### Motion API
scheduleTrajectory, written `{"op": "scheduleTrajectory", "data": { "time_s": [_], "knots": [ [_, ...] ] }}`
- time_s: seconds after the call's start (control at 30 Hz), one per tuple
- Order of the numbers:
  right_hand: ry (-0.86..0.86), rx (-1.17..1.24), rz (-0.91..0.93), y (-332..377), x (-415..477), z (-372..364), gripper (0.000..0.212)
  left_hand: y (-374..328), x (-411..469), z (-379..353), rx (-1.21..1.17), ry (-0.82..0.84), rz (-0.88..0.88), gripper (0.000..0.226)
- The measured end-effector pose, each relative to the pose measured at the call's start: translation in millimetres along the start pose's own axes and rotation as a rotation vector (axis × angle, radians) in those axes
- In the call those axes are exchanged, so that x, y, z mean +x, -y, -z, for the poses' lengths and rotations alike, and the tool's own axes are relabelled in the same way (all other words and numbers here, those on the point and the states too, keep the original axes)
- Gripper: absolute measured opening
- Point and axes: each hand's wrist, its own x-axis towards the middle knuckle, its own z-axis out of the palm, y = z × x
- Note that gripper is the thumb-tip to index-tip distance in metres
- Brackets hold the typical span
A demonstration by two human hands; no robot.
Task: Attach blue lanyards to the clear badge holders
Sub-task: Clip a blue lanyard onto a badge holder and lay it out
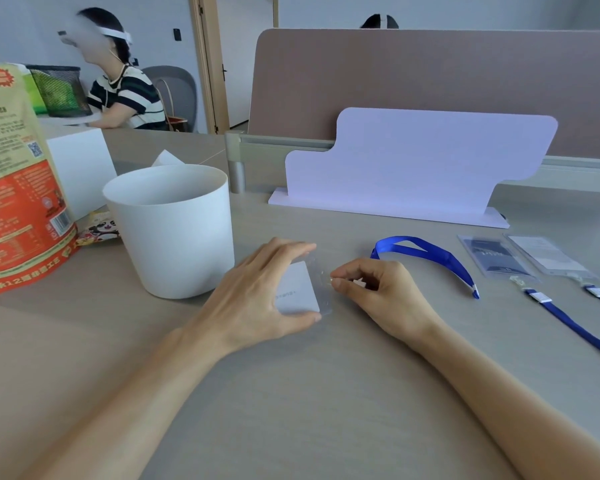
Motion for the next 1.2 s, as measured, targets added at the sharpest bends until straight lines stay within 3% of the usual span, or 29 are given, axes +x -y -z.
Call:
{"op": "scheduleTrajectory", "data": {
  "time_s": [0.37,0.63,0.87,1.2],
  "knots": [
    [0.085,-0.041,0.069,3.9,-2.0,-0.8,0.013,6.1,1.2,0.1,-0.051,0.001,-0.004,0.096],
    [0.030,0.125,0.038,12.0,-4.1,3.6,0.014,12.1,4.0,-7.1,-0.193,0.062,0.048,0.064],
    [-0.006,0.364,-0.120,16.1,-4.8,8.2,0.012,12.3,9.6,-8.8,-0.316,0.113,0.152,0.033],
    [0.018,0.359,-0.160,17.8,-5.7,7.7,0.023,-2.4,9.9,-6.1,-0.453,0.231,0.231,0.014]
  ]
}}
